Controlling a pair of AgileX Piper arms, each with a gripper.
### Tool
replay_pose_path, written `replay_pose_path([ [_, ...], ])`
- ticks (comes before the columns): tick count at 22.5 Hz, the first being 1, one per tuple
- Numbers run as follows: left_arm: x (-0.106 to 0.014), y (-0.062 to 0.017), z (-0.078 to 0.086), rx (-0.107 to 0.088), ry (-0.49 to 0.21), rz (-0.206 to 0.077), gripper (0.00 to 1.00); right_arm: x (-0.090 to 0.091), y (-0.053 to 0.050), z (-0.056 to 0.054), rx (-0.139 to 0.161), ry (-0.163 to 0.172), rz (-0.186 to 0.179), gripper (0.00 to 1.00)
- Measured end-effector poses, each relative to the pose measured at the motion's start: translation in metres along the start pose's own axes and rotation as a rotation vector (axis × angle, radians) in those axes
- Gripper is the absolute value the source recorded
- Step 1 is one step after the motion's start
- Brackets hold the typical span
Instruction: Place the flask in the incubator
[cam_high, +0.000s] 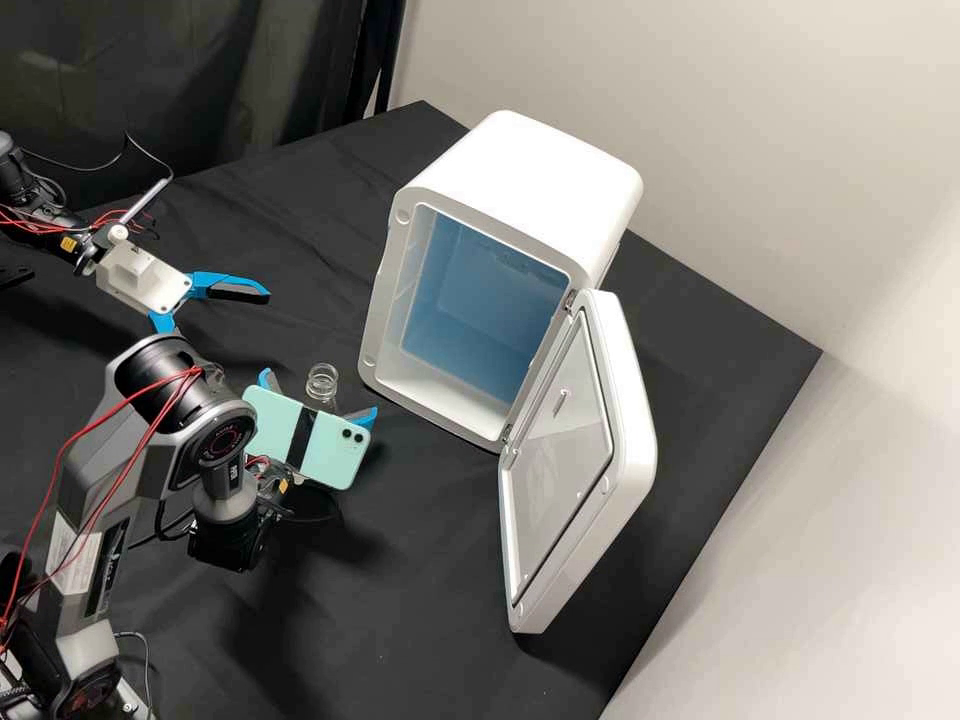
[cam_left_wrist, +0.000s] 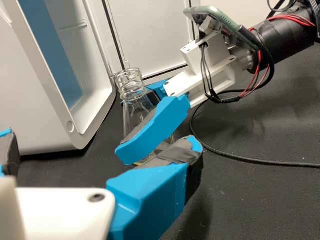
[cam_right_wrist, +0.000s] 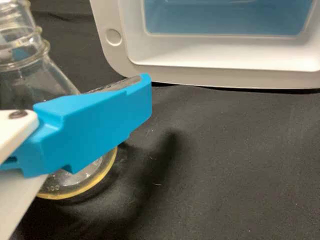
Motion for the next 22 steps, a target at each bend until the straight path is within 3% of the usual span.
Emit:
replay_pose_path([
  [1, 0.0000, 0.0000, 0.0000, 0.000, 0.000, 0.000, 1.00, 0.0002, -0.0009, 0.0000, 0.002, -0.001, -0.004, 1.00],
  [2, 0.0000, 0.0000, 0.0000, 0.000, 0.000, 0.000, 1.00, 0.0008, -0.0007, 0.0002, 0.013, 0.000, -0.004, 0.00],
  [3, 0.0000, 0.0000, 0.0000, 0.000, 0.000, 0.000, 1.00, 0.0012, -0.0012, 0.0010, 0.024, -0.002, -0.006, 0.00],
  [22, 0.0002, 0.0000, 0.0010, 0.001, -0.004, 0.000, 1.00, 0.0019, -0.0024, 0.0026, 0.028, -0.008, -0.010, 0.00],
])
